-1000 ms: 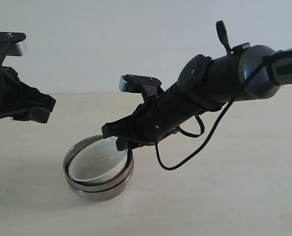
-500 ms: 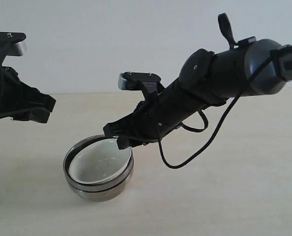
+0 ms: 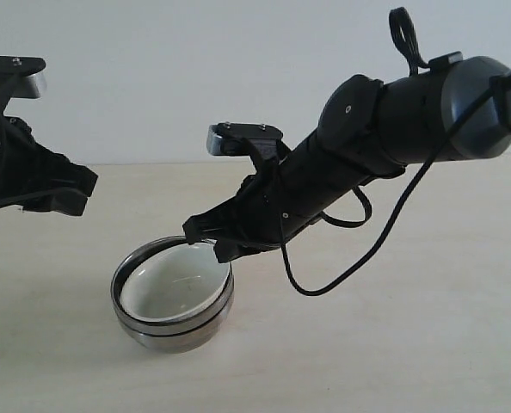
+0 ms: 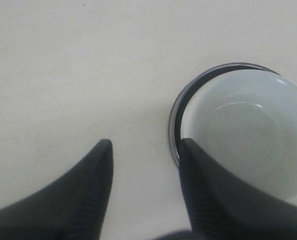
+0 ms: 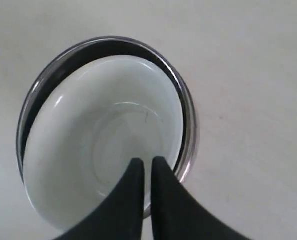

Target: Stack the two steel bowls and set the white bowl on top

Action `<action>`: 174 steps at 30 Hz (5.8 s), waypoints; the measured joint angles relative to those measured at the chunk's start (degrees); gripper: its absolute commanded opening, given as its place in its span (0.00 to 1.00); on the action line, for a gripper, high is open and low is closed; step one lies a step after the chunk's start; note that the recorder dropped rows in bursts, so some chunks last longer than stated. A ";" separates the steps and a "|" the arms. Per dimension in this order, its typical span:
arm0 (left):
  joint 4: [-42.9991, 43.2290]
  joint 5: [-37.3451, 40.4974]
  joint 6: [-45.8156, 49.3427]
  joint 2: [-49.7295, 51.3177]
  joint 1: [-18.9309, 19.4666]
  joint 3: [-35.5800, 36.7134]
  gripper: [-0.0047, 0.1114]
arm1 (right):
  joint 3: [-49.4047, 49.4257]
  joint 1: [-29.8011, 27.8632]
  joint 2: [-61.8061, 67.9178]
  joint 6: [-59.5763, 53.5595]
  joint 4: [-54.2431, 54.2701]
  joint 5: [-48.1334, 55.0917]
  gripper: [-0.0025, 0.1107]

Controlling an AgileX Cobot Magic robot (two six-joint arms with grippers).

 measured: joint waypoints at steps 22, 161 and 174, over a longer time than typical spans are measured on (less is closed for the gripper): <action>0.00 0.82 0.00 0.00 0.00 0.00 0.39 | 0.88 1.12 1.88 -1.43 0.67 -2.09 0.02; 7.01 -22.17 -10.31 -83.36 16.05 60.63 0.32 | 65.06 1.00 -70.70 18.65 -8.43 -48.78 0.02; 7.01 -22.17 -10.31 -83.36 16.05 60.63 0.32 | 71.48 -16.80 -97.49 10.77 -11.36 -37.88 0.02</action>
